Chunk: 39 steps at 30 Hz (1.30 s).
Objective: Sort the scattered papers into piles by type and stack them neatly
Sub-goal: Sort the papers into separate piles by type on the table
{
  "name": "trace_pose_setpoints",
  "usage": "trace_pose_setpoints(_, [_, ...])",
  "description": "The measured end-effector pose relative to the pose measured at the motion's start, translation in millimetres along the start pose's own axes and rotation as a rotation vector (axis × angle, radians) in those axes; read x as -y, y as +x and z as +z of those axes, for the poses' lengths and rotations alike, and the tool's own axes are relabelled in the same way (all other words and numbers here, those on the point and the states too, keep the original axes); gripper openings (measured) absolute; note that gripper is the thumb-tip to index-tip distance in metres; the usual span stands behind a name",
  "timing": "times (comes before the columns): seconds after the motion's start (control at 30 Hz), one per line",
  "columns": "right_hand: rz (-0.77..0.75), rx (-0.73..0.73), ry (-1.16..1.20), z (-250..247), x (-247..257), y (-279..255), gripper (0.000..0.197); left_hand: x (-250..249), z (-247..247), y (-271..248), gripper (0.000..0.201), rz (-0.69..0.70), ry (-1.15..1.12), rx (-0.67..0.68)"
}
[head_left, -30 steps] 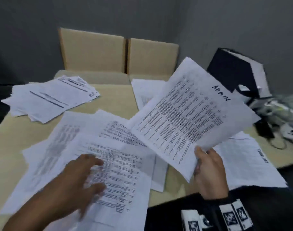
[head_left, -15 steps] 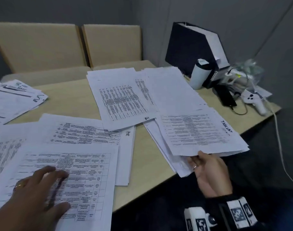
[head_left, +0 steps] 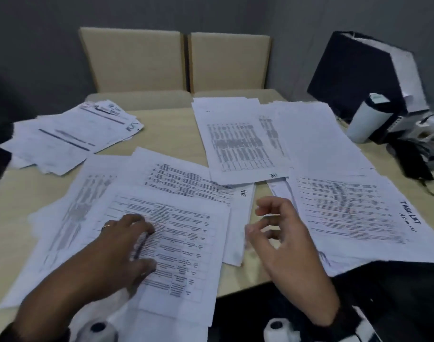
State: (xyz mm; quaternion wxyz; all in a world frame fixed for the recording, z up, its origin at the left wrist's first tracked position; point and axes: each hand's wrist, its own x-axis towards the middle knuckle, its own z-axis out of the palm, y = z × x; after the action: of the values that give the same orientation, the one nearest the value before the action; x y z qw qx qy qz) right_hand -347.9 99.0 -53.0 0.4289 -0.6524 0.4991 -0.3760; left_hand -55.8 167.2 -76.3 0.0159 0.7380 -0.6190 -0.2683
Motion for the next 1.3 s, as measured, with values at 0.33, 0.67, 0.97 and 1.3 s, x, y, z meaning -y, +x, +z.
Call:
trace_pose_setpoints(0.33, [-0.065, 0.715, -0.824, 126, 47, 96, 0.086, 47, -15, -33, 0.083, -0.401, -0.036, -0.049])
trace_pose_setpoints(0.67, [0.026, 0.781, -0.981, 141, 30, 143, 0.113, 72, -11, -61, 0.078, -0.338, -0.107, -0.075])
trace_pose_setpoints(0.97, [-0.087, 0.85, -0.772, 140, 21, 135, 0.059, 71, -18, -65, 0.09, -0.355, -0.168, -0.1])
trace_pose_setpoints(1.3, [-0.282, 0.602, 0.178, 118, 109, 128, 0.038, 63, -35, -52, 0.123, -0.26, -1.38, -0.823])
